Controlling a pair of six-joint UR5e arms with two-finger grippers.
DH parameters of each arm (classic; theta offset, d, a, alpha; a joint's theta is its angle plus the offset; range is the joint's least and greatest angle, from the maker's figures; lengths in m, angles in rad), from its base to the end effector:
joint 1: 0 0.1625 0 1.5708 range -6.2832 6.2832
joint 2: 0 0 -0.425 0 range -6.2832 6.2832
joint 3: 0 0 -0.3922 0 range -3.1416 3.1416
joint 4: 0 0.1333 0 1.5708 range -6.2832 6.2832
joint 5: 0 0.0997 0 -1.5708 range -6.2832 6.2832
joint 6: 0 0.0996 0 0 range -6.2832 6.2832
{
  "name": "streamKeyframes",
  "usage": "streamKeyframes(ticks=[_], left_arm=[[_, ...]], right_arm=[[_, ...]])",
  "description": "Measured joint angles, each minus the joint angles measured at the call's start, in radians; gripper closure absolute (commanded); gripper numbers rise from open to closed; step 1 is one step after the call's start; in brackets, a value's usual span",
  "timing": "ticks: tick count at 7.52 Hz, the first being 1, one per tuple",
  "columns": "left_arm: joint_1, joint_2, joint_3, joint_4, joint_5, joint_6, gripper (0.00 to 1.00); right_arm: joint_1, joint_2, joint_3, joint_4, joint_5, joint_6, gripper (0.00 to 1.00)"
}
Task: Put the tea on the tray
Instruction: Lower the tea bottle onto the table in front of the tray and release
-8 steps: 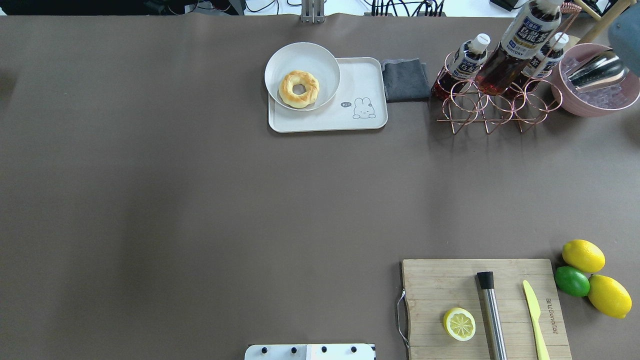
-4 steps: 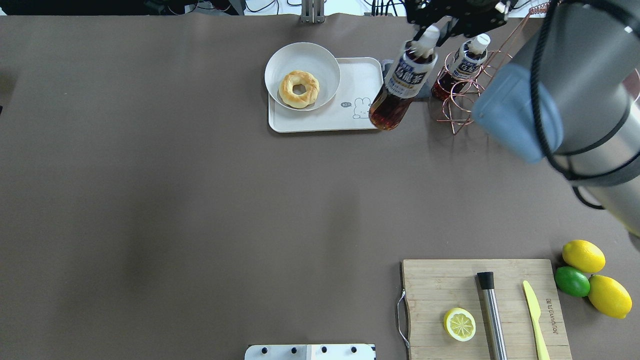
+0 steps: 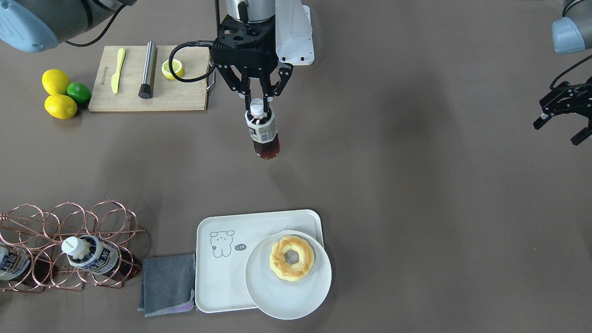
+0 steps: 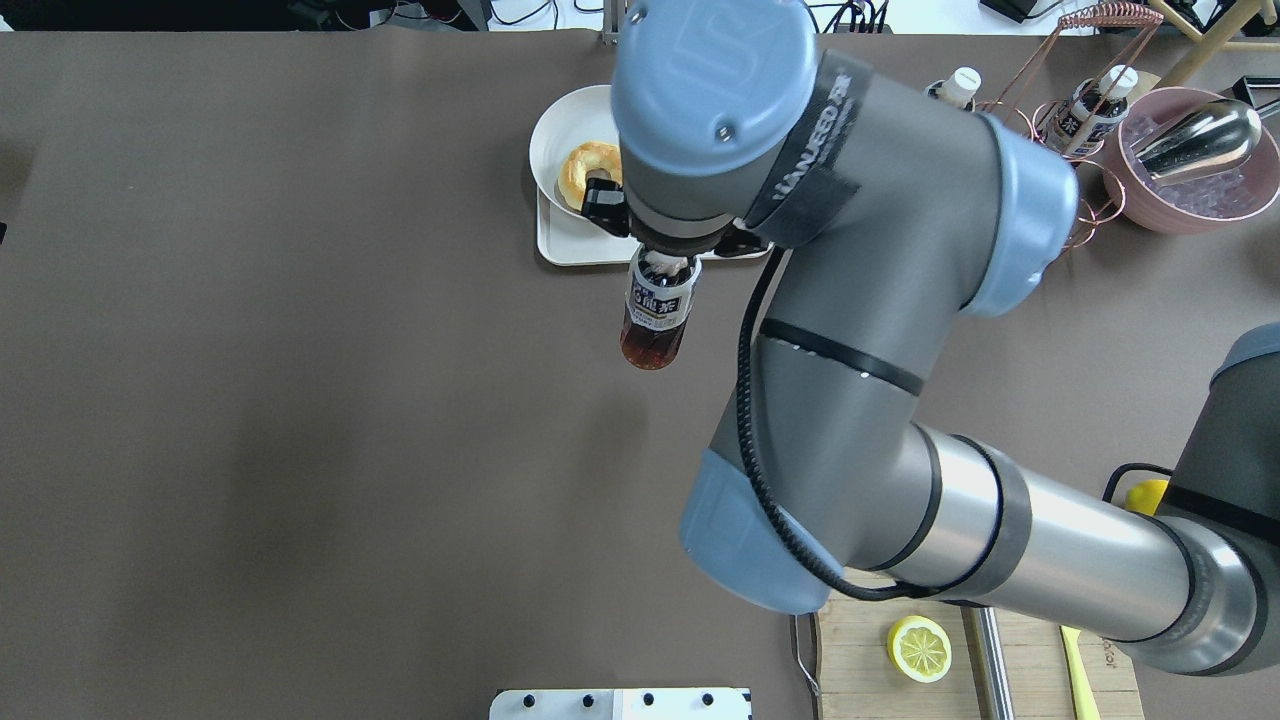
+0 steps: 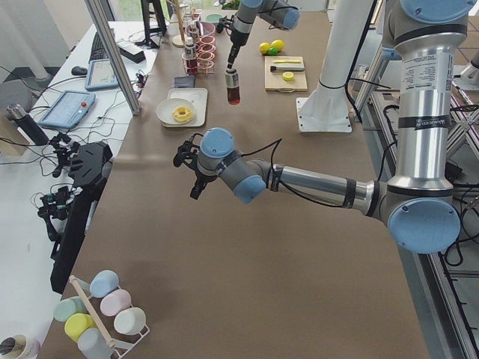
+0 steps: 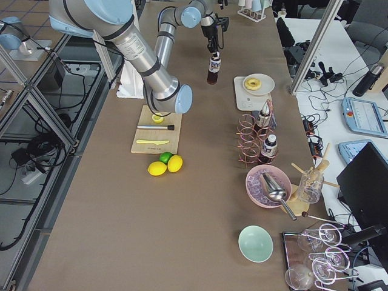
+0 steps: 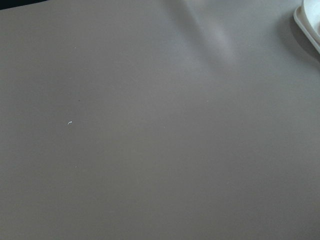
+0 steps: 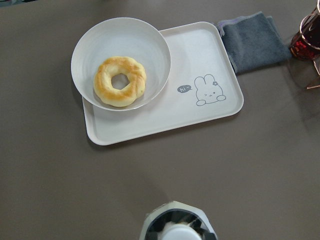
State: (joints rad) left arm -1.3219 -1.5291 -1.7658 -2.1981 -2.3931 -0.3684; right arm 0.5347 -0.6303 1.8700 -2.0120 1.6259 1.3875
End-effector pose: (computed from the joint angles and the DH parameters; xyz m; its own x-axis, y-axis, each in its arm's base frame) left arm 0.0619 -0.4882 0.5052 0.5598 0.3746 -0.7391 0.0285 0.8827 0.4690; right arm -0.4611 -0.4217 0.0401 0.6769 0.1894 0.7113 -0.3575 0.9293 0.0928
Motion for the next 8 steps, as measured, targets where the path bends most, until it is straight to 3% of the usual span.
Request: streamKeyframes(ticks=[4,8], left_arm=[[0.004,0.025,0.0,-0.002,0.009,0.006,0.01],[0.001,0.027,0.001,-0.003,0.009,0.009,0.01]], right_arm=[[-0.109,0.027,-0.047,0.005,-0.104,0.041,1.0],[-0.135,0.021,-0.082,0.043,-0.142,0.044,1.0]])
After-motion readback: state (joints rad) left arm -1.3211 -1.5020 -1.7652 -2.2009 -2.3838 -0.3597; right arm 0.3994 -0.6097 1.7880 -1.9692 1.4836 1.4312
